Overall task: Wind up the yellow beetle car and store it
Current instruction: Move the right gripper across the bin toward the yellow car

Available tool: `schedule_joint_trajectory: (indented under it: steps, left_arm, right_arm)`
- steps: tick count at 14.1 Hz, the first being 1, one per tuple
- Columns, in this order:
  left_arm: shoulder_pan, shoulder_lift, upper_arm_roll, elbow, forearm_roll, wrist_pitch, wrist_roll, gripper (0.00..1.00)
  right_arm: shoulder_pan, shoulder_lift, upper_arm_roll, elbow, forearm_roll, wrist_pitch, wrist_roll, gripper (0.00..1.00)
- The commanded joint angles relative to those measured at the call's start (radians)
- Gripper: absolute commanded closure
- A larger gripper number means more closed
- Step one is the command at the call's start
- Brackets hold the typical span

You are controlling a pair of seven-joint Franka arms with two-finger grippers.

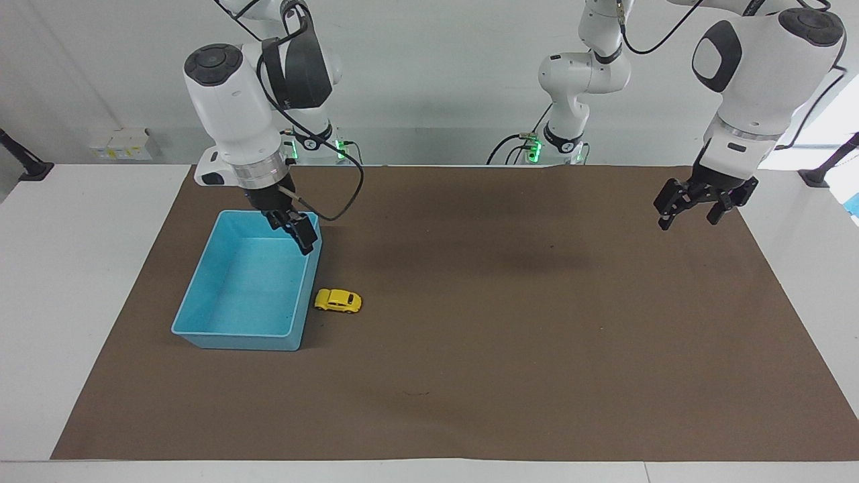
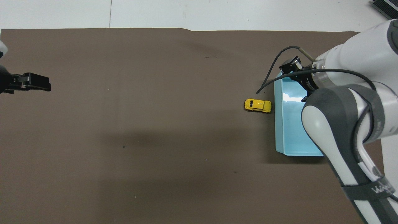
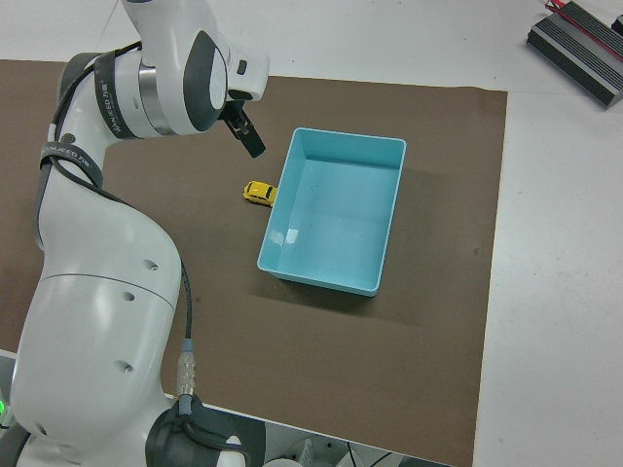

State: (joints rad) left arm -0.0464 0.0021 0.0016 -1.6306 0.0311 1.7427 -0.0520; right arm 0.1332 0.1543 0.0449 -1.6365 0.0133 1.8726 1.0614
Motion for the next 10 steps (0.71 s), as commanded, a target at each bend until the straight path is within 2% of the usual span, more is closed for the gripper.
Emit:
schedule_joint_trajectory:
  steps: [1,3,10]
  left_arm:
    - [0.016,-0.034,-0.009,-0.012,-0.019,-0.067,0.050,0.00]
    - [0.016,-0.048,-0.011,-0.021,-0.019,-0.121,0.118,0.00]
    - [0.011,-0.045,-0.014,-0.012,-0.019,-0.123,0.112,0.00]
  right_arm:
    - [-0.012,0.020,0.010,-0.016,-0.006,0.049,0.151,0.00]
    - [-0.015,0.040,0.010,-0.016,-0.010,0.056,0.244,0.00]
    - [-0.012,0.108,0.012,-0.029,-0.010,0.080,0.461,0.00]
